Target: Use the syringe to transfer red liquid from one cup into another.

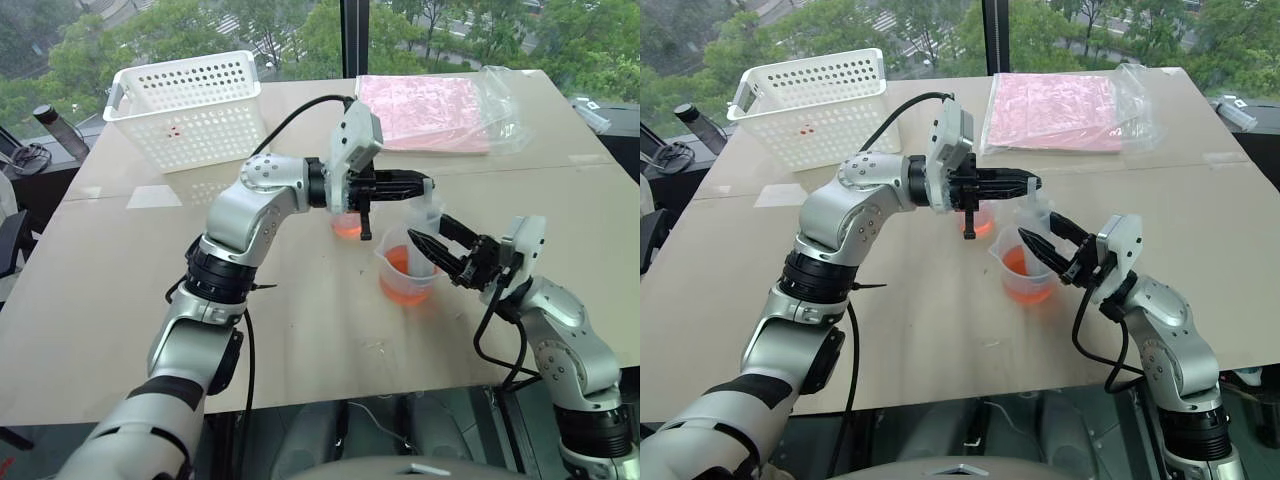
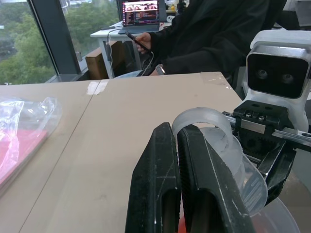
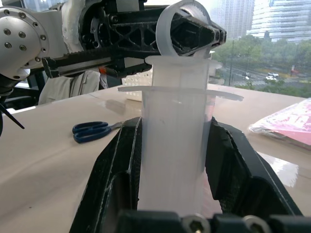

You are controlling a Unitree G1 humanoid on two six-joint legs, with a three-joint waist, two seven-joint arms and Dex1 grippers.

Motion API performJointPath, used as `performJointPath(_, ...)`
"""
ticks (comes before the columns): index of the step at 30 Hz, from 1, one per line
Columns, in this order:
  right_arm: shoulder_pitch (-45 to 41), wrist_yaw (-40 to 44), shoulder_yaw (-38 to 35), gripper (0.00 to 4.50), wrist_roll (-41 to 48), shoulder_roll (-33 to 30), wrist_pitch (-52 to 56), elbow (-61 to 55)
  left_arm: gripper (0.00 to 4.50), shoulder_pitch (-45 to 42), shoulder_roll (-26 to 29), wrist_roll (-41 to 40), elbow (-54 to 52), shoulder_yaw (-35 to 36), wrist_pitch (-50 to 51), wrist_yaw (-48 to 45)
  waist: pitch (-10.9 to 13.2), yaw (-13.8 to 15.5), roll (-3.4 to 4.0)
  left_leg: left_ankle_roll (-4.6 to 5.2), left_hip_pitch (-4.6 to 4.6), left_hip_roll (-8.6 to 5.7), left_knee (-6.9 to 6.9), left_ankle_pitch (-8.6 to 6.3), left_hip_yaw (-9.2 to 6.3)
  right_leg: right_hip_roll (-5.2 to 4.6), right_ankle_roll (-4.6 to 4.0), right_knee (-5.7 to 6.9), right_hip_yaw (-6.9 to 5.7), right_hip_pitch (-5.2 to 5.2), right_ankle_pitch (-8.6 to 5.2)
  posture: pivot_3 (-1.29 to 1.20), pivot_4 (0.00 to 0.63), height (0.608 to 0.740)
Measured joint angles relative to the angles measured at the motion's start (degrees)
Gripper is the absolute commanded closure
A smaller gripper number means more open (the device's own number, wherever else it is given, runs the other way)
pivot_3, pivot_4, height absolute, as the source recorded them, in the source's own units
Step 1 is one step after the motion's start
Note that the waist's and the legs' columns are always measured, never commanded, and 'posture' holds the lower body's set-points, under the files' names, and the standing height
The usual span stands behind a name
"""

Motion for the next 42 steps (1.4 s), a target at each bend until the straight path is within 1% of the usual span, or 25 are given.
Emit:
performJointPath(14,-1.33,0.00,0.12,3.06,0.84,-0.06,0.44,0.90,4.50,-1.15,0.66,-0.88,0.25,1.22,0.44,0.28,0.00,0.00,0.00,0.00,0.00,0.00,0.02,0.00,0.00,-0.01,0.00,0.00,0.01,0.01,0.00,0.00,0.150,0.740)
performJointPath(15,-1.65,-0.02,0.19,3.06,1.43,0.20,0.74,0.87,3.91,-1.12,0.85,-1.45,-0.27,1.81,1.11,0.27,0.00,-0.07,0.00,0.00,0.00,0.00,0.02,0.00,0.00,0.00,0.00,0.01,0.01,0.01,0.00,0.00,0.150,0.740)
performJointPath(16,-2.26,-0.29,0.27,3.06,2.04,0.42,1.34,0.68,3.77,-0.91,1.24,-2.41,-0.86,2.73,2.17,0.31,0.00,-0.17,0.00,0.00,0.00,0.01,0.01,0.00,0.00,0.00,0.00,0.02,0.02,-0.01,0.00,0.00,0.150,0.740)
performJointPath(17,-3.11,-0.78,0.77,3.06,2.77,0.55,2.60,-0.22,3.35,-0.40,2.41,-3.71,-1.71,4.33,3.52,0.37,0.01,-0.49,0.00,0.00,0.00,0.04,0.00,0.00,0.00,0.00,0.00,0.04,0.07,-0.04,0.00,0.00,0.150,0.740)
performJointPath(19,-4.67,-2.08,0.74,3.06,4.35,0.47,4.85,-1.92,2.32,0.82,4.48,-5.91,-3.13,7.74,6.15,1.16,0.00,-0.67,0.00,-0.01,0.01,0.05,0.00,0.00,-0.08,-0.01,0.00,0.04,0.06,-0.04,0.00,0.00,0.150,0.740)
performJointPath(20,-5.44,-2.70,0.54,3.06,5.00,0.31,5.73,-2.41,1.99,1.32,5.11,-6.84,-3.69,9.18,7.51,1.60,0.01,-0.65,0.00,-0.01,0.01,0.05,0.02,0.00,-0.08,-0.01,0.00,0.03,0.05,-0.03,0.00,0.00,0.150,0.740)
performJointPath(21,-5.94,-3.07,0.42,3.06,5.58,0.27,6.25,-2.74,1.55,1.72,5.62,-7.59,-4.17,9.95,8.43,1.90,0.00,-0.63,0.00,0.00,0.00,0.04,0.02,0.00,-0.08,-0.01,0.00,0.03,0.05,-0.03,0.00,0.00,0.150,0.740)
performJointPath(22,-6.98,-3.85,-0.08,3.06,6.82,0.18,7.35,-3.66,1.24,3.06,7.06,-9.48,-5.60,11.87,10.52,2.15,0.01,-0.69,0.00,0.00,0.00,0.03,0.02,0.00,-0.08,-0.02,0.00,0.02,0.07,-0.03,0.00,0.00,0.150,0.740)
performJointPath(23,-7.93,-4.61,-0.60,3.06,7.84,0.03,8.00,-4.33,0.79,4.57,8.49,-11.33,-7.05,13.52,12.49,2.24,0.00,-0.66,0.00,0.00,0.00,0.03,0.02,0.00,-0.08,-0.02,0.00,0.00,0.06,-0.03,0.00,0.00,0.150,0.740)
performJointPath(26,-9.60,-6.46,-2.33,3.06,10.24,-0.24,9.56,-5.58,0.75,9.07,12.08,-16.64,-12.02,18.06,17.88,3.28,0.01,-0.66,0.00,-0.01,-0.01,0.03,0.01,-0.01,-0.10,-0.22,0.00,0.00,0.04,-0.04,0.00,0.00,0.150,0.740)
performJointPath(27,-10.25,-7.12,-2.91,3.06,11.66,-0.50,10.31,-6.14,0.75,12.56,14.67,-19.29,-15.72,20.94,20.28,4.06,0.01,-0.78,0.01,-0.01,0.00,0.04,-0.01,-0.01,-0.11,-0.24,0.00,0.00,0.06,-0.04,0.00,0.00,0.150,0.740)
performJointPath(29,-10.35,-7.54,-3.89,3.06,12.83,-1.06,10.91,-6.60,0.75,15.68,16.25,-20.90,-18.36,23.33,21.66,4.95,0.01,-0.76,0.00,-0.01,0.02,0.03,-0.02,-0.01,-0.11,-0.24,0.00,0.00,0.04,-0.04,0.00,0.00,0.150,0.740)
performJointPath(31,-10.69,-7.90,-4.60,3.06,14.29,-1.74,11.43,-7.05,0.75,22.92,18.60,-21.08,-23.13,26.77,21.05,5.70,0.00,-0.97,0.02,-0.01,0.05,0.03,-0.05,-0.01,-0.09,-0.27,0.00,-0.02,0.10,-0.03,0.00,0.00,0.150,0.740)
performJointPath(33,-11.36,-8.06,-6.28,3.06,16.17,-2.96,12.35,-7.04,0.75,33.77,20.07,-21.85,-27.20,31.49,20.64,5.18,0.01,-1.16,0.03,0.00,0.04,0.03,-0.08,-0.01,-0.07,-0.27,-0.01,-0.02,0.10,-0.04,0.00,0.00,0.150,0.740)
performJointPath(34,-11.67,-8.14,-7.31,3.06,17.01,-3.54,12.46,-6.98,0.75,37.35,20.54,-22.91,-28.28,33.41,20.77,4.77,0.02,-1.09,0.01,-0.01,0.04,0.06,-0.08,-0.01,-0.08,-0.26,-0.02,-0.02,0.09,-0.05,0.00,0.00,0.150,0.740)
performJointPath(35,-11.94,-8.18,-7.76,3.06,17.50,-3.88,12.51,-6.98,0.75,39.06,20.89,-23.69,-28.89,34.57,20.82,4.45,0.02,-0.91,0.01,-0.01,0.04,0.06,-0.07,-0.01,-0.12,-0.26,-0.02,-0.03,0.05,-0.05,0.00,0.00,0.150,0.740)
performJointPath(36,-13.32,-8.51,-8.25,3.06,18.58,-4.40,13.13,-6.82,0.75,42.35,21.82,-25.25,-30.60,37.60,20.80,4.32,0.02,-0.75,0.02,-0.01,0.05,0.06,-0.06,-0.01,-0.12,-0.27,-0.02,-0.03,0.04,-0.04,-0.01,0.00,0.150,0.740)
performJointPath(38,-16.71,-9.62,-9.17,3.06,20.43,-5.42,14.51,-6.07,0.75,45.95,22.86,-26.65,-32.02,40.80,20.72,4.41,0.01,-0.33,0.04,0.00,0.08,0.05,-0.06,-0.01,-0.11,-0.29,-0.02,-0.04,0.06,-0.01,0.00,0.00,0.150,0.740)
performJointPath(41,-23.59,-12.06,-9.84,3.06,22.57,-6.05,16.89,-3.45,0.75,48.71,22.62,-27.12,-32.55,41.94,20.18,5.81,0.02,0.09,0.05,0.00,0.09,0.04,-0.05,-0.01,-0.10,-0.31,-0.03,-0.03,0.04,-0.01,0.00,0.00,0.150,0.740)
performJointPath(42,-27.72,-13.21,-9.69,3.06,22.97,-5.59,17.90,-1.26,0.75,49.19,22.02,-27.08,-32.49,42.21,19.82,6.93,0.02,0.07,0.05,0.00,0.08,0.04,-0.05,-0.01,-0.10,-0.30,-0.04,-0.02,0.05,-0.02,0.00,0.00,0.150,0.740)
